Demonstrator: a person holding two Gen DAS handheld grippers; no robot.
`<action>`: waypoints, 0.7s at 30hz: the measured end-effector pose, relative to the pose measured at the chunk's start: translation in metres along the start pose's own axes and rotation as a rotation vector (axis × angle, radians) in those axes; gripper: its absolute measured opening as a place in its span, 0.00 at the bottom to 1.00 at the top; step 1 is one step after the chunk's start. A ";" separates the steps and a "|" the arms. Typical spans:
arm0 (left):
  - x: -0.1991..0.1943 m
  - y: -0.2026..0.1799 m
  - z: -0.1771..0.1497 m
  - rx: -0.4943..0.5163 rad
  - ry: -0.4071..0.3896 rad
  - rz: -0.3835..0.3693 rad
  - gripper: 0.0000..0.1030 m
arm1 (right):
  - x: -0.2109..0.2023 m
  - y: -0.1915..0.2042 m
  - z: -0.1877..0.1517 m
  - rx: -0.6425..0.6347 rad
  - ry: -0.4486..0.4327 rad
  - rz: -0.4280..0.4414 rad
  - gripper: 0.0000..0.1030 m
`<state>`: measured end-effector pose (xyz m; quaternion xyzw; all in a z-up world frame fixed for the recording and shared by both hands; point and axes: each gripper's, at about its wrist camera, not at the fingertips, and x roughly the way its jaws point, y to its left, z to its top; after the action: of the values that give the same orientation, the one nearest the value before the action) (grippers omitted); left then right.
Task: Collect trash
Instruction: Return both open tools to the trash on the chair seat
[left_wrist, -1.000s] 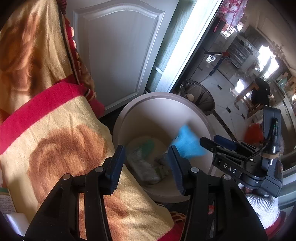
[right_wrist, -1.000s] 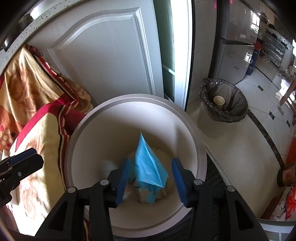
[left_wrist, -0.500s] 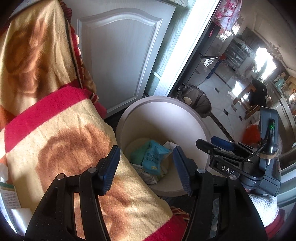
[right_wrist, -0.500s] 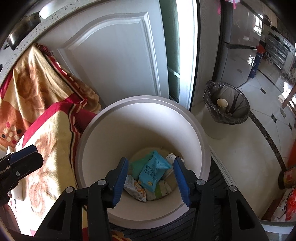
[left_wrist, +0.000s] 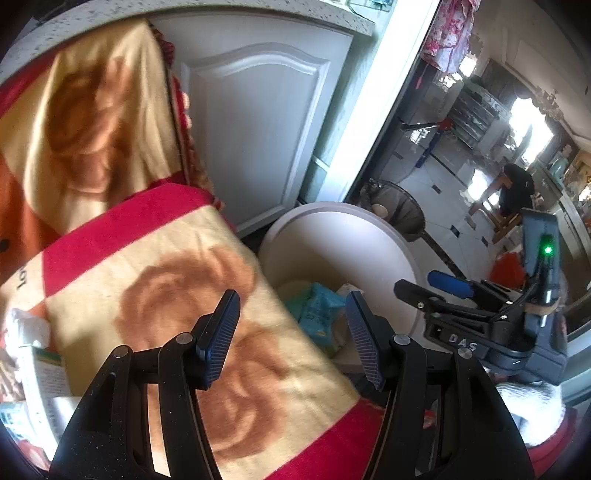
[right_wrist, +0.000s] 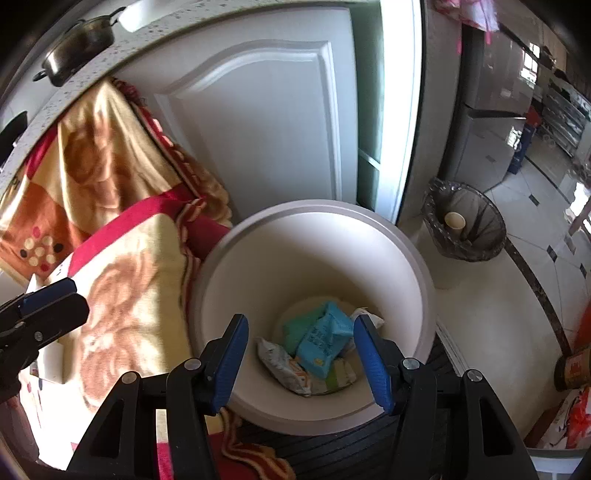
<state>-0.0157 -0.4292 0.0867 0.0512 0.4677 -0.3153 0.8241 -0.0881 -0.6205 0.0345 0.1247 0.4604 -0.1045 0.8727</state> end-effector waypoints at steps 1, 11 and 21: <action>-0.004 0.003 -0.002 -0.001 -0.005 0.009 0.56 | -0.001 0.003 0.000 -0.003 -0.001 0.006 0.55; -0.041 0.036 -0.024 -0.047 -0.027 0.038 0.57 | -0.018 0.057 -0.005 -0.094 -0.012 0.065 0.56; -0.083 0.072 -0.049 -0.107 -0.054 0.062 0.57 | -0.030 0.110 -0.015 -0.182 -0.015 0.123 0.57</action>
<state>-0.0411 -0.3146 0.1113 0.0131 0.4596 -0.2656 0.8474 -0.0840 -0.5099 0.0645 0.0721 0.4529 -0.0095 0.8886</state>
